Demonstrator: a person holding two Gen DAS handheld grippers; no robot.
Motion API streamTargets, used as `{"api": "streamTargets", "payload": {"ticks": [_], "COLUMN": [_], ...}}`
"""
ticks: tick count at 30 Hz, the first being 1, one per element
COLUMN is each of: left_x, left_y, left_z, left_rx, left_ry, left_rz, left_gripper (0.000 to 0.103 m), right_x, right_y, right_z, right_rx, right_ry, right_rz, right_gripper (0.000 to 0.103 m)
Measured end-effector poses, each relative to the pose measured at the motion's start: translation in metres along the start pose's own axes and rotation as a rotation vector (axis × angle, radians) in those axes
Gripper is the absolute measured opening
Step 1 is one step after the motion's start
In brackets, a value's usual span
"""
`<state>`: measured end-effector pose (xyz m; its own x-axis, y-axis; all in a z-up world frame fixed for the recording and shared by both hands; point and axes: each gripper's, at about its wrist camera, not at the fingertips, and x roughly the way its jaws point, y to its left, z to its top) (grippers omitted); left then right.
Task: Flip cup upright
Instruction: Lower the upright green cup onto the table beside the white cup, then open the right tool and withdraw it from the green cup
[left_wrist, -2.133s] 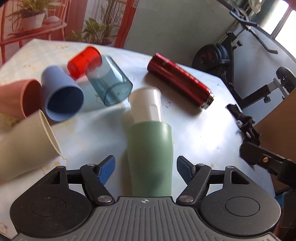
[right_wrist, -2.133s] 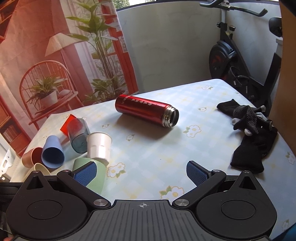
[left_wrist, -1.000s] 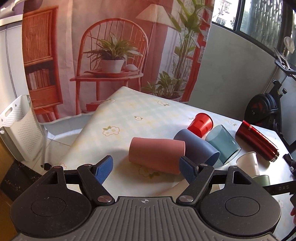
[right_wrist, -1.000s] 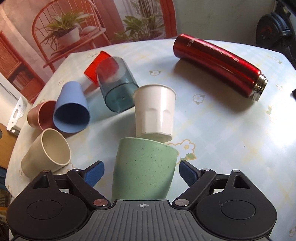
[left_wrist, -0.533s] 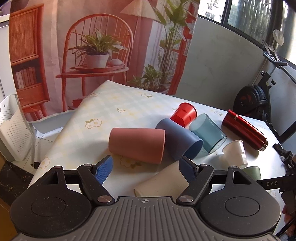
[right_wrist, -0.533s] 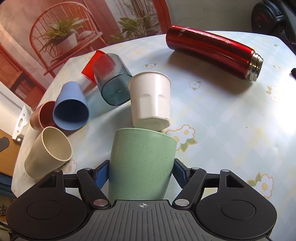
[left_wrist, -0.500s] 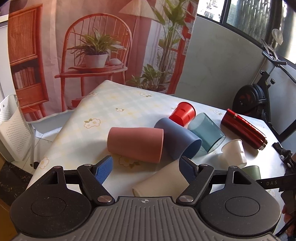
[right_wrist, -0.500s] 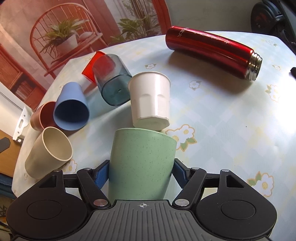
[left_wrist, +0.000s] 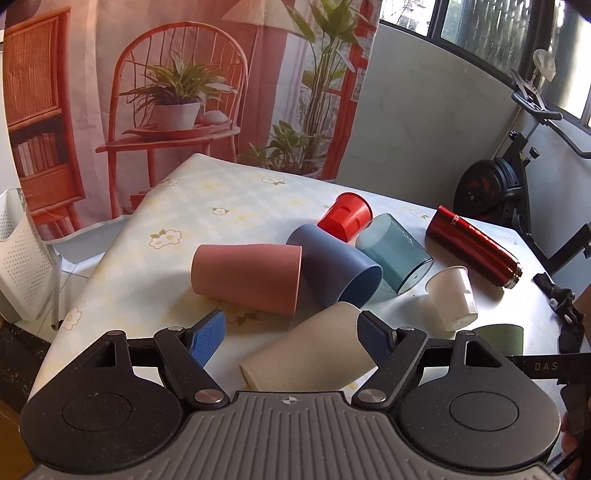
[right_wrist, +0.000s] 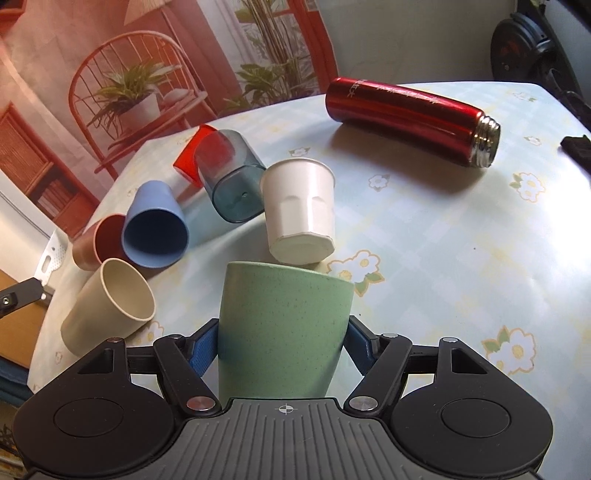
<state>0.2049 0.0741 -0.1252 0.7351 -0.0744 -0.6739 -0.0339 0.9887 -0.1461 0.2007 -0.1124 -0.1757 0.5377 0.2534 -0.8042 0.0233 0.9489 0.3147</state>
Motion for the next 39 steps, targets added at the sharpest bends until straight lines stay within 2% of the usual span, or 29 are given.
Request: {"api": "streamTargets", "payload": {"ticks": [8,17,27,35,36,38,39], "left_x": [-0.003,-0.005,-0.005,-0.004,-0.004,-0.005,-0.005], "left_y": [-0.004,-0.007,-0.007,-0.010,-0.011,-0.011,-0.012], "left_z": [0.000,-0.002,-0.001,0.000,-0.001,0.000,0.001], "left_rx": [0.007,0.017,0.015,0.021,0.023,0.027,0.028], "left_ry": [-0.005,-0.001,-0.001,0.005,0.006,0.005,0.005], "left_rz": [-0.018,-0.030,-0.026,-0.033,-0.034,-0.035,-0.035], "left_gripper": [0.080,0.080,0.080,0.080,0.080,0.080,0.080], "right_x": [-0.036,-0.023,-0.015,-0.017,-0.018,-0.018,-0.019], "right_y": [0.001,-0.014,-0.010,-0.010,-0.010,-0.009,-0.008], "right_z": [-0.007,0.007,0.012,0.011,0.012,0.013,0.012], "right_rx": [-0.057,-0.080,-0.134,-0.130,-0.128,-0.125,-0.125], "right_ry": [-0.123,-0.206,-0.248,-0.229,-0.224,-0.213,-0.209], "right_rz": [-0.059,-0.155,-0.217,-0.199,-0.192,-0.195,-0.199], "right_gripper": [0.066,0.065,0.065,0.066,0.067,0.076,0.078]}}
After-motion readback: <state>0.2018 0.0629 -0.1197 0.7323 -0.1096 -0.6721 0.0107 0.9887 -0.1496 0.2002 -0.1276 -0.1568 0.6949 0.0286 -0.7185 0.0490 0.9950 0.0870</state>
